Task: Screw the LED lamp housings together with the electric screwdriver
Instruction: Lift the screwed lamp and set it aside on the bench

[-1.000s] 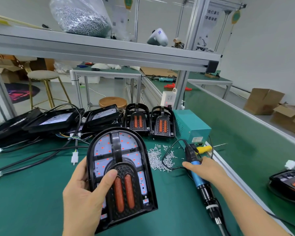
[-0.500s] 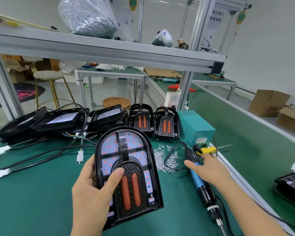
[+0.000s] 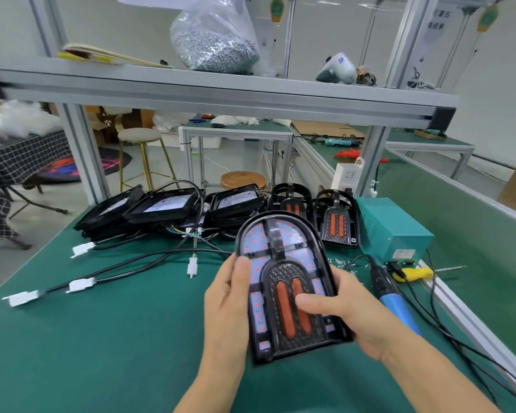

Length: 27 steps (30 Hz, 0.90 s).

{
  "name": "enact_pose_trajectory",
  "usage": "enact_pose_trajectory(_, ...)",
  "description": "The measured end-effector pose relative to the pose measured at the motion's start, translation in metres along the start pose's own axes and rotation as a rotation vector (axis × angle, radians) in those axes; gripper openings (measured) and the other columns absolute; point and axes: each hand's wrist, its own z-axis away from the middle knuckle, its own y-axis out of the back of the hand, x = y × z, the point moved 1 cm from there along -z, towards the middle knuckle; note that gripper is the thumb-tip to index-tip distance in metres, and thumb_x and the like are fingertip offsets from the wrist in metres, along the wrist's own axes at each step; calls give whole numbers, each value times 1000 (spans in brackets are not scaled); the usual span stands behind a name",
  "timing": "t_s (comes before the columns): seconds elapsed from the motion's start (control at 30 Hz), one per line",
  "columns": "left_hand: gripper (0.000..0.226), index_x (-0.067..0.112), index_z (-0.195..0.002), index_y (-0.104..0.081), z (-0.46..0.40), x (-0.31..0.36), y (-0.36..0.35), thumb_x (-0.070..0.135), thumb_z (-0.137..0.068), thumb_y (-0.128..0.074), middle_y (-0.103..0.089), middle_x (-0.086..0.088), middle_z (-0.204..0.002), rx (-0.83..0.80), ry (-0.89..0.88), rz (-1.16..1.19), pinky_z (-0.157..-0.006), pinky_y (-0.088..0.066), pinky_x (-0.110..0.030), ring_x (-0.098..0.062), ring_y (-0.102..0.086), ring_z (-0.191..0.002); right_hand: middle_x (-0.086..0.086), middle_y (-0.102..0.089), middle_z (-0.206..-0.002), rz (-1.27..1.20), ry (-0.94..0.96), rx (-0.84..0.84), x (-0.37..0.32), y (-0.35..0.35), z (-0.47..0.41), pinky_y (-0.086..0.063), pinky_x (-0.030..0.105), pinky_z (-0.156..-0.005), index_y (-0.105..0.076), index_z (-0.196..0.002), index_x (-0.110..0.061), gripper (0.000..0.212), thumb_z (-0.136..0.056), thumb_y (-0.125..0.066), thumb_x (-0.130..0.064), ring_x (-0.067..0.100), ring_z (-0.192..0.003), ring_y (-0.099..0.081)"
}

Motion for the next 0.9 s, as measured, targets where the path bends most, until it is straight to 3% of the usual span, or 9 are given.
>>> enact_pose_trajectory(0.07,31,23,-106,-70,-15,5,15,43,-93,-49,-72,3,-99,66,-83,-180,-88,-51,-37,-17,-65,-96,9,-72,-75,-25,20,0,-3,7,0,-53,25,-57,-68,-91,-10,29,-64,-78,-11,17,-62,-66)
enact_pose_trajectory(0.13,24,28,-115,-63,-41,9,39,21,-93,-55,-66,4,-110,168,-192,-579,-95,-41,-37,-18,-54,-111,14,-70,-74,-133,-1,19,-5,17,1,-55,29,-54,-73,-84,-10,21,-63,-77,-11,21,-57,-65)
enact_pose_trajectory(0.23,53,18,-137,-45,-79,8,82,11,-86,-57,-47,-5,-137,196,-151,-1355,-102,-29,-42,-27,-33,-128,28,-62,-95,-235,-44,24,-7,38,4,-56,36,-65,-74,-92,-5,46,-52,-88,-21,30,-67,-62)
enact_pose_trajectory(0.33,53,26,-138,-41,-97,7,119,16,-87,-49,-48,1,-139,113,68,-1727,-106,-26,-37,-22,-38,-130,26,-67,-101,-311,-46,14,-11,53,8,-58,39,-73,-74,-100,-4,67,-43,-95,-31,33,-77,-67)
enact_pose_trajectory(0.43,35,36,-119,-58,-97,0,146,21,-89,-48,-62,9,-121,-9,106,-1830,-99,-30,-31,-14,-55,-115,19,-73,-102,-365,-57,-1,-16,56,10,-59,39,-74,-76,-103,-6,66,-44,-95,-30,29,-83,-73)
enact_pose_trajectory(0.53,21,30,-103,-69,-90,-8,160,21,-88,-58,-67,5,-103,28,1,-1777,-92,-34,-35,-20,-59,-104,20,-72,-102,-363,-85,13,-15,52,8,-59,39,-74,-75,-103,-3,61,-48,-92,-25,29,-81,-72)
enact_pose_trajectory(0.63,40,15,-118,-64,-91,-16,168,17,-79,-72,-63,-9,-115,104,-59,-1677,-92,-35,-45,-34,-54,-109,28,-66,-107,-353,-115,14,-15,45,5,-59,41,-77,-68,-105,6,54,-59,-83,-19,32,-80,-70)
enact_pose_trajectory(0.77,48,18,-135,-50,-100,-19,175,21,-88,-60,-52,-5,-135,69,-12,-1742,-97,-36,-45,-30,-46,-123,25,-65,-103,-291,-123,15,-16,37,4,-56,40,-78,-73,-99,-2,34,-67,-73,-15,31,-77,-67)
enact_pose_trajectory(0.9,39,24,-125,-59,-111,-16,184,25,-87,-62,-61,-5,-115,93,44,-1790,-90,-36,-41,-30,-50,-113,24,-64,-100,-283,-115,22,-15,34,4,-55,40,-77,-74,-97,-5,30,-68,-71,-14,30,-76,-64)
